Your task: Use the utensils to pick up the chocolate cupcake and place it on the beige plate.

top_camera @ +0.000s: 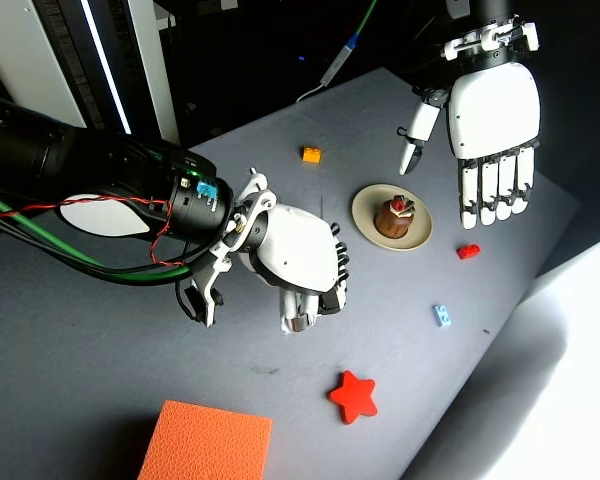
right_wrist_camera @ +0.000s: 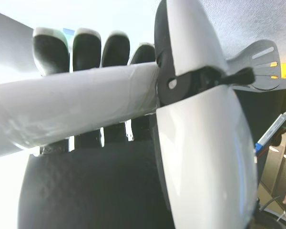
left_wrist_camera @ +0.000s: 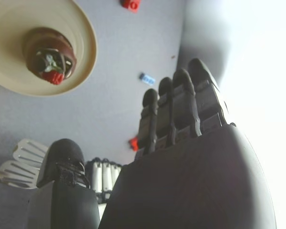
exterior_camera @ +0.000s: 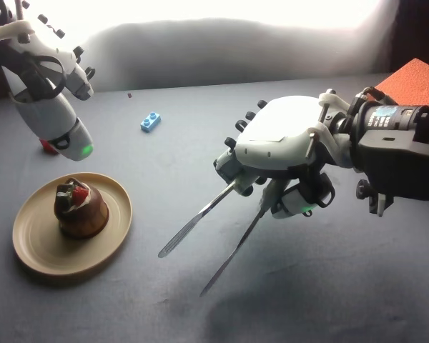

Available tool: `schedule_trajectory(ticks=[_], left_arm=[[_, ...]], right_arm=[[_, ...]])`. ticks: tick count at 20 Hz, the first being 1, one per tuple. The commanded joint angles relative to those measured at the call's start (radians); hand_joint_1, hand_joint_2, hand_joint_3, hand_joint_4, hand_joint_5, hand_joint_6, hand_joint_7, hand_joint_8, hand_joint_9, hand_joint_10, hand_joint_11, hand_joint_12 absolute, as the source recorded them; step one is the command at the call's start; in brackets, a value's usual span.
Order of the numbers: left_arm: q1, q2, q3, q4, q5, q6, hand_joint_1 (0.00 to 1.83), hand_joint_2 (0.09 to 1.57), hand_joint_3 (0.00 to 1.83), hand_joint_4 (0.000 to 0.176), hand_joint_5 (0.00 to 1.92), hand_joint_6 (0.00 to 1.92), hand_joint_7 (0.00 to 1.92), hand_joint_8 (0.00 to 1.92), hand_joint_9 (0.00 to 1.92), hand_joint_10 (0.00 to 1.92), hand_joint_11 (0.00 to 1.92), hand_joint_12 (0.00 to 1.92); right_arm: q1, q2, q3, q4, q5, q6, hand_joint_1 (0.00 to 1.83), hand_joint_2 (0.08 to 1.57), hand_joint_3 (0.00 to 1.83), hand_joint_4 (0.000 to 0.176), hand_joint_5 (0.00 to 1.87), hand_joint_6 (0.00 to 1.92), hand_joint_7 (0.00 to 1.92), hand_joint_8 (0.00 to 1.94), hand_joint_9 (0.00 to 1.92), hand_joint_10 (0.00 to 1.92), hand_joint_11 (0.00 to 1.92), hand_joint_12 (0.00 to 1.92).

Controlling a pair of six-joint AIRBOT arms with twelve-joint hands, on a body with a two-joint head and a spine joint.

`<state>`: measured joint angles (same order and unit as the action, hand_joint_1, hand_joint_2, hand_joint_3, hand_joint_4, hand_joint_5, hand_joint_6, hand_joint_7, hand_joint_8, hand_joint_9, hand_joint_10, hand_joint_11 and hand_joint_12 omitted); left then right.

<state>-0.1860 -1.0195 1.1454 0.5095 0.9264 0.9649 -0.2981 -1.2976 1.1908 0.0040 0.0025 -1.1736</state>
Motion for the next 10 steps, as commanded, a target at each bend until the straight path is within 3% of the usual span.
schedule_trajectory(ticks=[1,4,7,9,10], left_arm=[[-0.009,0.007,-0.001,0.048,-0.048,0.004,0.19,1.12,0.00,0.000,0.18,0.01,0.16,0.01,0.15,0.01,0.00,0.45],[-0.009,0.008,-0.001,0.048,-0.048,0.004,0.17,1.12,0.00,0.000,0.16,0.00,0.14,0.00,0.12,0.00,0.00,0.34],[-0.009,0.008,-0.001,0.048,-0.048,0.004,0.18,1.12,0.00,0.000,0.14,0.00,0.12,0.00,0.11,0.00,0.00,0.35],[-0.009,0.008,-0.001,0.048,-0.048,0.004,0.17,1.12,0.00,0.000,0.18,0.01,0.14,0.01,0.11,0.00,0.00,0.36],[-0.009,0.007,-0.001,0.048,-0.048,0.004,0.18,1.12,0.00,0.000,0.20,0.01,0.16,0.01,0.13,0.01,0.00,0.33]], right_arm=[[-0.002,0.006,0.000,-0.003,0.126,0.003,1.31,1.26,0.00,0.000,0.61,1.47,0.69,1.42,0.74,1.58,0.84,1.69],[-0.020,0.006,0.004,-0.003,0.151,0.002,1.31,1.26,0.00,0.000,0.61,1.49,0.69,1.42,0.73,1.60,0.88,1.64],[-0.033,-0.001,0.015,-0.003,0.161,-0.008,1.34,1.22,0.00,0.000,0.77,1.14,0.77,1.34,0.77,1.60,0.86,1.69],[-0.041,-0.006,0.022,-0.003,0.162,-0.019,1.34,1.21,0.00,0.000,0.76,1.13,0.77,1.37,0.77,1.58,0.87,1.64],[-0.044,-0.007,0.026,-0.003,0.162,-0.024,1.33,1.24,0.00,0.000,0.67,1.28,0.74,1.42,0.75,1.60,0.88,1.62]])
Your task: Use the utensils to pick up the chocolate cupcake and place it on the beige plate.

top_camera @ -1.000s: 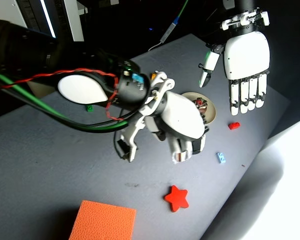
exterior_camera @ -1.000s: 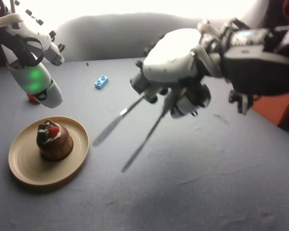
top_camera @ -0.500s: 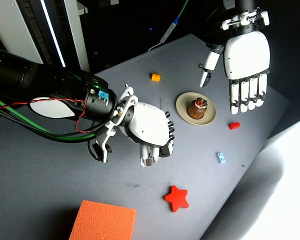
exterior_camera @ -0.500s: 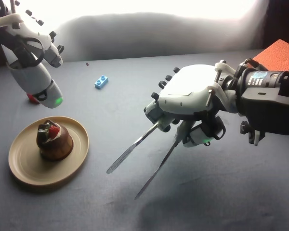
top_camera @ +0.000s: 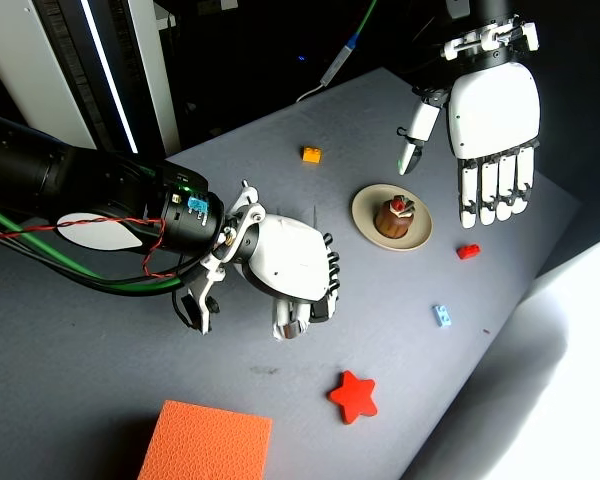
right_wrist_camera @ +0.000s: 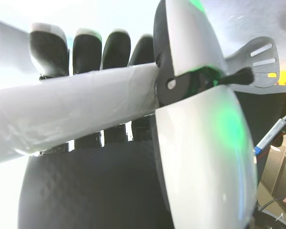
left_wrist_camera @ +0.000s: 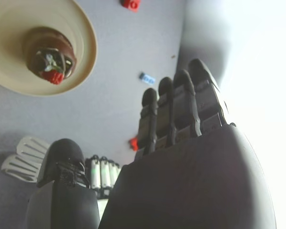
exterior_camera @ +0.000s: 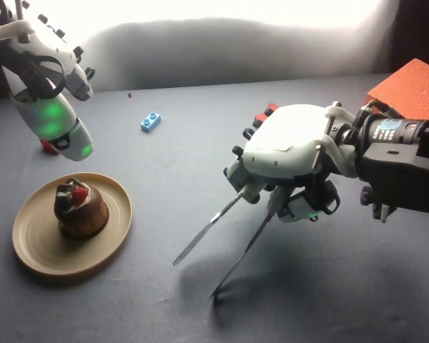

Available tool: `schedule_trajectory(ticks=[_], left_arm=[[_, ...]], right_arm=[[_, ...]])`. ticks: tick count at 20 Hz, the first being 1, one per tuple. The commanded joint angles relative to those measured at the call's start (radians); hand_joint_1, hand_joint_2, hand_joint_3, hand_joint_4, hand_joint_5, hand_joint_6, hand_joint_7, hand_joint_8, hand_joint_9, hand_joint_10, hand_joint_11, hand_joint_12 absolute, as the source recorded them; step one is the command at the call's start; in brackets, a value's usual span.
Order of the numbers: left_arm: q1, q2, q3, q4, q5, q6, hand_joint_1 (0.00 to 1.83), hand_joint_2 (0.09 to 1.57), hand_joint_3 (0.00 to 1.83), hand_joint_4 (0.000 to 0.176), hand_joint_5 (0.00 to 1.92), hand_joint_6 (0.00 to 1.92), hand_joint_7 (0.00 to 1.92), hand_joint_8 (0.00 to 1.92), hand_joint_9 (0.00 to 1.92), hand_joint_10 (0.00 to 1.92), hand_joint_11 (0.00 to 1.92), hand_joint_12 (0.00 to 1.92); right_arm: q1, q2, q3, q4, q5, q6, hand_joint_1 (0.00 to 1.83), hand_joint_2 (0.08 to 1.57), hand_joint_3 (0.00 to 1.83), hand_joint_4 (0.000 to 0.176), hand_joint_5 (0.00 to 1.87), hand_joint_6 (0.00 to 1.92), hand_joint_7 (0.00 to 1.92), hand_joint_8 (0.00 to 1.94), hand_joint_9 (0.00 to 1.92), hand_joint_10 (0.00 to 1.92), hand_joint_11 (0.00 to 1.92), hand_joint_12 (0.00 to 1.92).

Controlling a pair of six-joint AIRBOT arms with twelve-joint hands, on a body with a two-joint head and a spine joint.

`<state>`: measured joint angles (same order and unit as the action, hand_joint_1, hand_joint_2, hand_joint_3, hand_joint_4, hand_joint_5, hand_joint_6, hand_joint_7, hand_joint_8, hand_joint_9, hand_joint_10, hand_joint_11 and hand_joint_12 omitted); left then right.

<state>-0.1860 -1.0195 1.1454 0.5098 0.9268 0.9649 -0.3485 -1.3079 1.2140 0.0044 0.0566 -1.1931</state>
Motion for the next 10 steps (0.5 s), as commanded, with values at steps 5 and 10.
schedule_trajectory(ticks=[5,10], left_arm=[[-0.010,0.007,0.000,0.048,-0.049,0.004,0.18,1.12,0.00,0.000,0.16,0.00,0.18,0.00,0.17,0.01,0.00,0.34],[-0.010,0.007,-0.001,0.048,-0.048,0.004,0.19,1.12,0.00,0.000,0.17,0.01,0.14,0.00,0.14,0.00,0.00,0.35]], right_arm=[[-0.007,0.002,0.005,-0.003,0.117,-0.034,1.16,1.23,0.00,0.000,0.84,1.20,0.70,1.43,0.51,1.38,0.66,1.84],[-0.006,0.005,0.005,-0.003,0.111,-0.034,0.77,1.16,0.00,0.000,0.46,0.07,0.48,0.01,0.43,0.22,0.08,1.31]])
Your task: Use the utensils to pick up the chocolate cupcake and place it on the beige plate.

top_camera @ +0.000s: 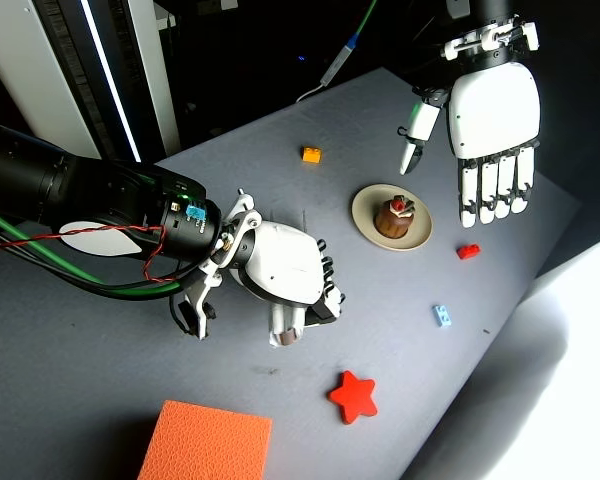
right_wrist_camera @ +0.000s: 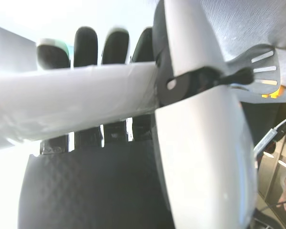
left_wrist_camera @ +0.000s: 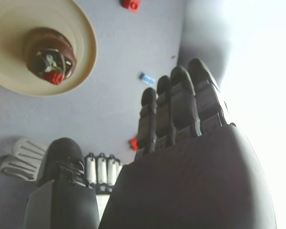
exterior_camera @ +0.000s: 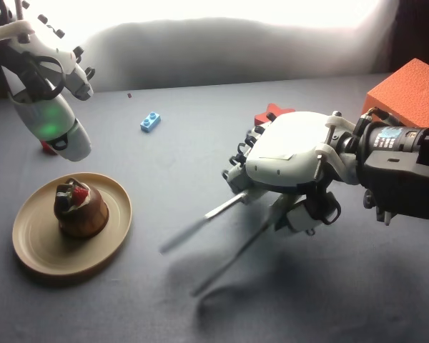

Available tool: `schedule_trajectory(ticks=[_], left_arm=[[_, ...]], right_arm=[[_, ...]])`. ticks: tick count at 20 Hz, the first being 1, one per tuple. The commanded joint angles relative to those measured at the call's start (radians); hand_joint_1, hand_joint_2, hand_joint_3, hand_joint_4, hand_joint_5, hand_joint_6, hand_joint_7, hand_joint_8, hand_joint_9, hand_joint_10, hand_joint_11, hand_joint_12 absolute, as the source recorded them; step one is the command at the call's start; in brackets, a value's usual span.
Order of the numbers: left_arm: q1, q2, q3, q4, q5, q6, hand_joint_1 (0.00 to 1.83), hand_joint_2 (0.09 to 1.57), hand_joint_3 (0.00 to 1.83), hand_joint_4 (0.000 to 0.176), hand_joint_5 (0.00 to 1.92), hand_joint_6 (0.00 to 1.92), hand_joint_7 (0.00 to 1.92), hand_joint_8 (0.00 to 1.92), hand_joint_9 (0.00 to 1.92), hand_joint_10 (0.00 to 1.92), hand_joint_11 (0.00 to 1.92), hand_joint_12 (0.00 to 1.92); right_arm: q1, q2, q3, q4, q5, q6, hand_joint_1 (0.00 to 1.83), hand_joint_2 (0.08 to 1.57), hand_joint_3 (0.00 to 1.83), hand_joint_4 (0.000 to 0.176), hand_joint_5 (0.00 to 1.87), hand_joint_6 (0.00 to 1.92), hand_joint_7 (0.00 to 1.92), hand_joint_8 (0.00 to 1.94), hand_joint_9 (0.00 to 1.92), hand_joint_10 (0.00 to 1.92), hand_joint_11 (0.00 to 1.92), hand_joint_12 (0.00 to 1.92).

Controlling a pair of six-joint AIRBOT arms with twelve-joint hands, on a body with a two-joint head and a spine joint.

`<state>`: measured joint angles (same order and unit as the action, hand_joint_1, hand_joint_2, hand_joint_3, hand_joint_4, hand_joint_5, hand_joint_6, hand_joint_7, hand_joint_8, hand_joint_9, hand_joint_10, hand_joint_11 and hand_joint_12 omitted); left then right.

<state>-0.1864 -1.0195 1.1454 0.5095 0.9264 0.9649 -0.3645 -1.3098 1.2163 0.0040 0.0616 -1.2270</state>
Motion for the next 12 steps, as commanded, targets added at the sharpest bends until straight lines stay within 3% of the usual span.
schedule_trajectory(ticks=[1,3,4,7,11,12], left_arm=[[-0.010,0.007,-0.001,0.048,-0.048,0.004,0.20,1.12,0.00,0.000,0.19,0.01,0.15,0.00,0.14,0.00,0.00,0.34],[-0.010,0.007,-0.001,0.048,-0.048,0.004,0.22,1.12,0.00,0.000,0.20,0.01,0.15,0.00,0.12,0.00,0.00,0.28],[-0.010,0.008,-0.001,0.048,-0.048,0.004,0.21,1.12,0.00,0.000,0.22,0.01,0.17,0.01,0.14,0.01,0.00,0.30],[-0.010,0.008,-0.001,0.048,-0.048,0.004,0.19,1.12,0.00,0.000,0.17,0.00,0.16,0.00,0.14,0.00,0.00,0.29],[-0.010,0.008,-0.002,0.048,-0.047,0.004,0.18,1.13,0.00,0.000,0.15,0.00,0.15,0.00,0.15,0.01,0.00,0.36],[-0.010,0.008,-0.002,0.048,-0.047,0.004,0.15,1.13,0.00,0.000,0.14,0.00,0.14,0.00,0.14,0.00,0.00,0.33]], right_arm=[[0.010,0.008,0.003,-0.003,0.103,0.000,0.76,1.13,0.00,0.000,0.42,0.02,0.42,0.00,0.41,0.10,0.02,1.30],[0.010,0.011,0.003,-0.003,0.095,0.000,0.62,1.11,0.00,0.010,0.27,0.00,0.25,0.00,0.26,0.01,0.00,0.98],[0.011,0.012,0.002,-0.003,0.090,0.000,0.52,1.09,0.00,0.032,0.21,0.00,0.23,0.00,0.27,0.01,0.00,0.94],[0.013,0.015,0.002,-0.003,0.083,0.000,0.49,1.02,0.00,0.058,0.19,0.00,0.21,0.00,0.27,0.01,0.00,0.97],[0.017,0.024,-0.001,-0.003,0.074,0.000,0.42,1.01,0.00,0.040,0.21,0.00,0.25,0.00,0.22,0.00,0.00,0.90],[0.023,0.030,-0.006,-0.003,0.061,0.000,0.39,1.01,0.00,0.047,0.20,0.00,0.24,0.00,0.22,0.00,0.00,0.90]])
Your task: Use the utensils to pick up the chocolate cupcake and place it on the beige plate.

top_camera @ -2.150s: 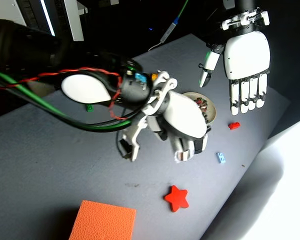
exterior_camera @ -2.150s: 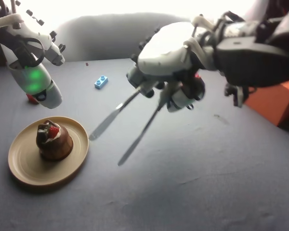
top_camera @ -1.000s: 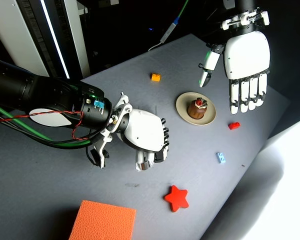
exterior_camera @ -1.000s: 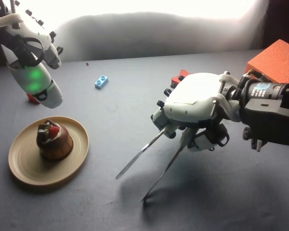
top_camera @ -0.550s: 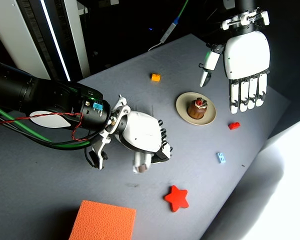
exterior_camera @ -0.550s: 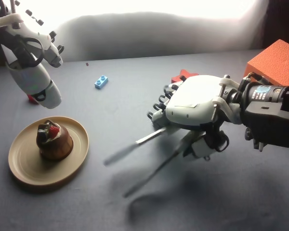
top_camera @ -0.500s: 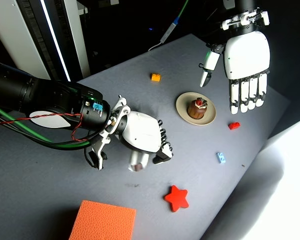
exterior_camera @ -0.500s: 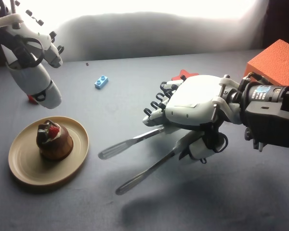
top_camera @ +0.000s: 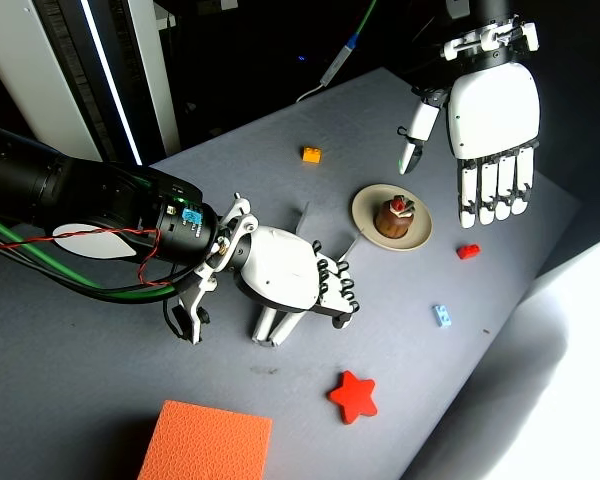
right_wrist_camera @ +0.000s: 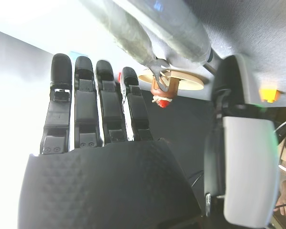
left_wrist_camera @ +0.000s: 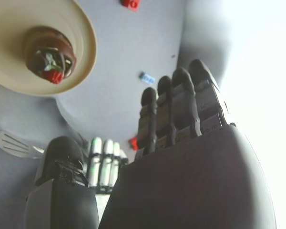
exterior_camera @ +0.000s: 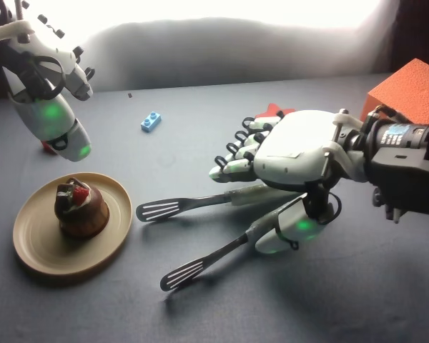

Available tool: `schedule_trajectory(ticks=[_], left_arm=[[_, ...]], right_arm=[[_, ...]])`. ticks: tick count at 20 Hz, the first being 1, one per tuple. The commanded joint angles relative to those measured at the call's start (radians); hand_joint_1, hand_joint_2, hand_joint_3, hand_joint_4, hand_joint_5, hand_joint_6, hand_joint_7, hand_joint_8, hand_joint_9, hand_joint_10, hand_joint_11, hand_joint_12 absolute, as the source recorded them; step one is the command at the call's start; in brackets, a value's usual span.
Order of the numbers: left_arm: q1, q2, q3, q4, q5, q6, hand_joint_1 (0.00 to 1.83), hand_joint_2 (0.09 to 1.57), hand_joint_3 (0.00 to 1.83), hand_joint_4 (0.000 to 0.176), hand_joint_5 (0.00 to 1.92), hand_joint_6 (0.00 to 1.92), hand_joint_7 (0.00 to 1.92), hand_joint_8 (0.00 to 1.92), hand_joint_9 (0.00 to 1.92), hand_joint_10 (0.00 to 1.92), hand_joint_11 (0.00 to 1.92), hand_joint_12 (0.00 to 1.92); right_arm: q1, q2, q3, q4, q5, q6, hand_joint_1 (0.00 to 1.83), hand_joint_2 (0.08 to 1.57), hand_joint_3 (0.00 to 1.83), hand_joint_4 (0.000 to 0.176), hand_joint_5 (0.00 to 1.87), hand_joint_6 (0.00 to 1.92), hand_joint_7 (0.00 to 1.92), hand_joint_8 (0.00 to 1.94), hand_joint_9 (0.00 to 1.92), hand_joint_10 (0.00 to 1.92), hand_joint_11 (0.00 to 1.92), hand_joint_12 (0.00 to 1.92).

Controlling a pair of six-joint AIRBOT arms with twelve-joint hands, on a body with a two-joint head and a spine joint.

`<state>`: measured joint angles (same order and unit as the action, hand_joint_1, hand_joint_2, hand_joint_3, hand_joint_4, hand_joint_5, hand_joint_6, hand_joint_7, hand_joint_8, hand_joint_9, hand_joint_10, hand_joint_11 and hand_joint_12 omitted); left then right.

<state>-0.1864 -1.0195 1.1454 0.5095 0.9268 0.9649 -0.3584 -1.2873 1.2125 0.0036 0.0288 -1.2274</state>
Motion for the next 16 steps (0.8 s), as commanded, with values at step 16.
schedule_trajectory(ticks=[16], left_arm=[[-0.034,0.015,-0.029,0.042,-0.026,0.004,0.23,1.11,0.00,0.000,0.22,0.01,0.22,0.01,0.19,0.01,0.00,0.40]], right_arm=[[0.139,0.462,-0.354,-0.003,0.054,0.022,0.51,1.11,0.00,0.000,0.53,0.02,0.62,0.01,0.73,0.05,0.34,1.24]])
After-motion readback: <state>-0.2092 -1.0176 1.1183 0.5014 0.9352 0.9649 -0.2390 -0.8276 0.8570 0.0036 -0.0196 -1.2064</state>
